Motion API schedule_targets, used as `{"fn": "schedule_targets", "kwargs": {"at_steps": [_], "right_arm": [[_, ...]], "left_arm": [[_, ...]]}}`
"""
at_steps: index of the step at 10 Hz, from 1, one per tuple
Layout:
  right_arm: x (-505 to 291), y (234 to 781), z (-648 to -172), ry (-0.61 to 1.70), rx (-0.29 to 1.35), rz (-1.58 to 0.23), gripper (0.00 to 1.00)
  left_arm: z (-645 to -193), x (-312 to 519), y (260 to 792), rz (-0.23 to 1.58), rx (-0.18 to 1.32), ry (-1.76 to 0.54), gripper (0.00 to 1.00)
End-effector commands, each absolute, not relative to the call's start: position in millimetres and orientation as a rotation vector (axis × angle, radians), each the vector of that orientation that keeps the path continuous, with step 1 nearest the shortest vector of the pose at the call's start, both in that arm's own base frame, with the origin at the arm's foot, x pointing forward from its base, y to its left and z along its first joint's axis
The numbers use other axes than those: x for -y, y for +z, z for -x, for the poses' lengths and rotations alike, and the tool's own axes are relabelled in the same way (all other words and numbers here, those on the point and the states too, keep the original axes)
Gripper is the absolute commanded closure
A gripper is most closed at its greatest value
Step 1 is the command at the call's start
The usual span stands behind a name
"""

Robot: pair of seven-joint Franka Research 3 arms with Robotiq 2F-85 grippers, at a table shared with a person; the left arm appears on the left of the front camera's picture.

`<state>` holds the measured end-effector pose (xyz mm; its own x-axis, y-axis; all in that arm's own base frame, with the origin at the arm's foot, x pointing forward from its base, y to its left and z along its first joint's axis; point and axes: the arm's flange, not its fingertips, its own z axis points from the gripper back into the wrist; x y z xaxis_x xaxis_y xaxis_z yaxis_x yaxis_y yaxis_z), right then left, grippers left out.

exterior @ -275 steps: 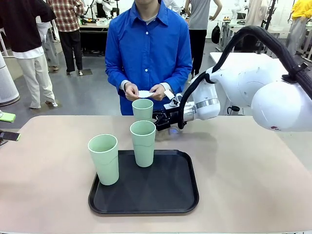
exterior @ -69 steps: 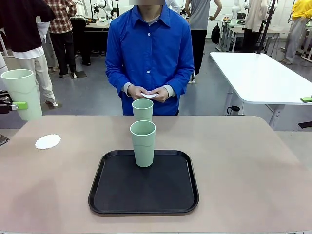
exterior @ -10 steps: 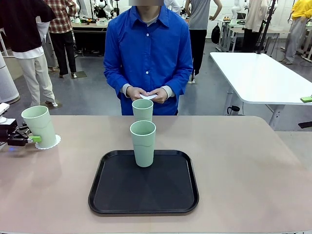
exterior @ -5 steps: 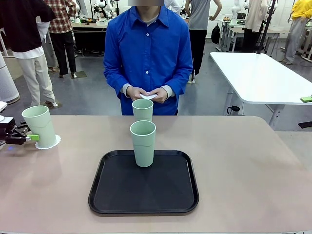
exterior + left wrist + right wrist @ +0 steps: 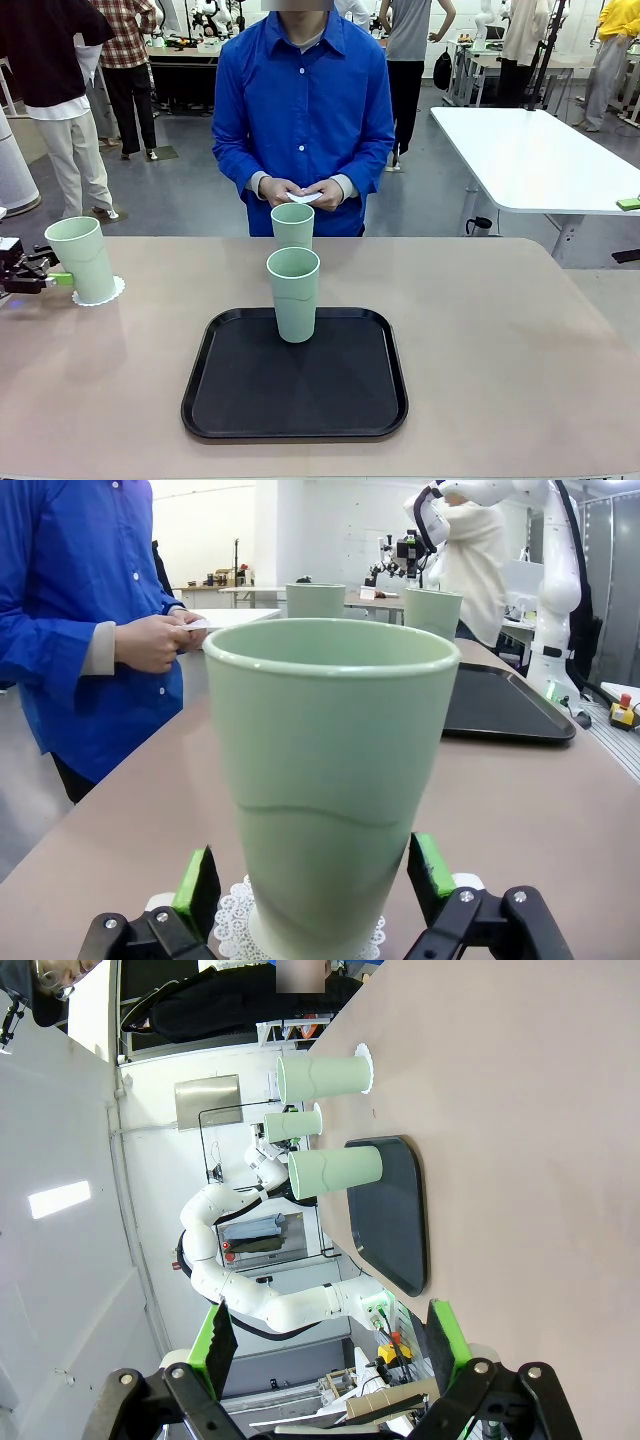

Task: Place coasters on the table and set cups on them.
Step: Take one Reusable plastic cup from the Flat Tray and place it on a coaster set by the human.

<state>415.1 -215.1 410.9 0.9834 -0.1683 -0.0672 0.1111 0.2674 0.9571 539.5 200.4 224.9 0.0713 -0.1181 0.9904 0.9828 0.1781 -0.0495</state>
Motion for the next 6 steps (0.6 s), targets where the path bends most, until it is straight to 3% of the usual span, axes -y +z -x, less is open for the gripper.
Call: {"fn": "schedule_targets", "kwargs": {"at_steps": [1, 4, 6], "right_arm": [[214, 411, -414, -0.186, 0.049, -1.295, 0.0], [214, 411, -414, -0.186, 0.049, -1.295, 0.0], [214, 411, -414, -0.186, 0.049, -1.295, 0.0]], "left_arm": [[-541, -212, 229, 1.053, 1.123, -1.094, 0.0], [-538, -228, 236, 1.023, 1.107, -1.115, 0.0], [-530, -249, 262, 0.933, 1.013, -1.141, 0.0]]}}
